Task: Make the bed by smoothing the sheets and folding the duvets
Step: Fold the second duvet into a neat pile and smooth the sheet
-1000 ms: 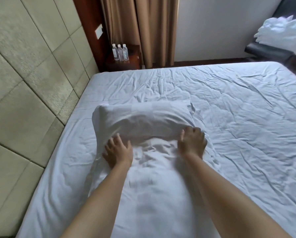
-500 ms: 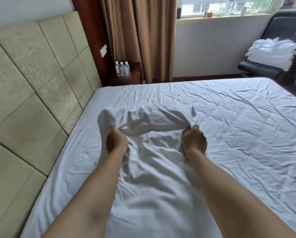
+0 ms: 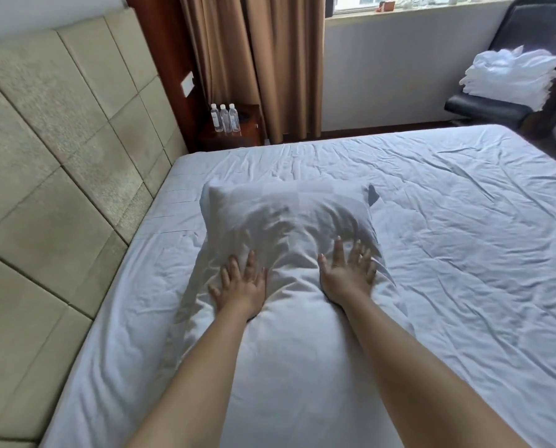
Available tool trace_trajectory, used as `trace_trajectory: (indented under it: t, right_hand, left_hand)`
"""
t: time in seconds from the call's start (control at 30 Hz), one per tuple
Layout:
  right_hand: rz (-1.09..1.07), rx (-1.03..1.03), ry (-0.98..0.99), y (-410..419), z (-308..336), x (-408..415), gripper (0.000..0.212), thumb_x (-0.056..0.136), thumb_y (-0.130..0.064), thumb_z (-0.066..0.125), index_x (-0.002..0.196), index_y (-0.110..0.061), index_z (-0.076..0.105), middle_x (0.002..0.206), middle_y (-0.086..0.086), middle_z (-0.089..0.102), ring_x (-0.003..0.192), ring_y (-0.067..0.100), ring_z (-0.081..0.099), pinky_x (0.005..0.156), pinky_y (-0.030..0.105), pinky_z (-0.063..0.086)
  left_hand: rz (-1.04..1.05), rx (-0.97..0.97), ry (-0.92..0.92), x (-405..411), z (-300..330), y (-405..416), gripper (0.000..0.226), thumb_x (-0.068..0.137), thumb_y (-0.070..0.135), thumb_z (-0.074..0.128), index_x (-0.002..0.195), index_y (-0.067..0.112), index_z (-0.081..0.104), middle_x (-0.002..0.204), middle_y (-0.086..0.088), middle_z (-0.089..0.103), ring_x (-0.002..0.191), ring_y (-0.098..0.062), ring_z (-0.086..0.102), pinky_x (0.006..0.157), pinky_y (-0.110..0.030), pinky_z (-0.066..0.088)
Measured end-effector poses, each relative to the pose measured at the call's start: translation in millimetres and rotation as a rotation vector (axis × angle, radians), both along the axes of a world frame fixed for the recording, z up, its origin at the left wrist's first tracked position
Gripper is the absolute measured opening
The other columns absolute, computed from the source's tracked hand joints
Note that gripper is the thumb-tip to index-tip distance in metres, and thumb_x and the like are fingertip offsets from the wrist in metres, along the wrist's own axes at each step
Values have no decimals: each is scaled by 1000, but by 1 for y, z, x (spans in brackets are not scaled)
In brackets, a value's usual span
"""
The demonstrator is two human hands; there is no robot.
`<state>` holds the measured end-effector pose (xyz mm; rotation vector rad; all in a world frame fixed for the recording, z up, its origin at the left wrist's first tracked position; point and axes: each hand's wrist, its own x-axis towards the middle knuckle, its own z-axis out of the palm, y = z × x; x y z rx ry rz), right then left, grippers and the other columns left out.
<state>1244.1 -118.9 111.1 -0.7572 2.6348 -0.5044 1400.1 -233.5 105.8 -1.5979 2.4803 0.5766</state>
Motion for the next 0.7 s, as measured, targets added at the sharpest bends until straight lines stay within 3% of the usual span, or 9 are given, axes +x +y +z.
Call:
trace_trajectory:
  t: [0.2, 0.4, 0.7]
  right_hand:
    - [201, -18, 76, 13, 4, 25, 64, 97, -57, 23, 152, -37, -3, 160, 2, -16, 146, 20, -18, 117, 44, -14]
    - [397, -15, 74, 12, 25, 48, 65, 98, -55, 22, 154, -30, 1, 161, 5, -13, 147, 19, -15, 119, 40, -11]
    - [845, 21, 256, -55, 19, 122, 62, 98, -56, 19, 154, -31, 10, 162, 1, 0, 148, 15, -8, 120, 38, -9]
  left_hand:
    - [-36, -43, -44, 23, 0, 24, 58, 97, 60, 9, 147, 44, -13, 160, 5, -16, 147, -23, -12, 114, -58, -7]
    - [132, 21, -114, 61, 10, 30, 53, 99, 52, 9, 150, 43, -5, 161, 5, -5, 147, -27, -2, 112, -62, 6]
    - [418, 116, 69, 111, -10, -10, 55, 99, 49, 11, 152, 35, 10, 156, -6, 24, 138, -33, 31, 112, -52, 24]
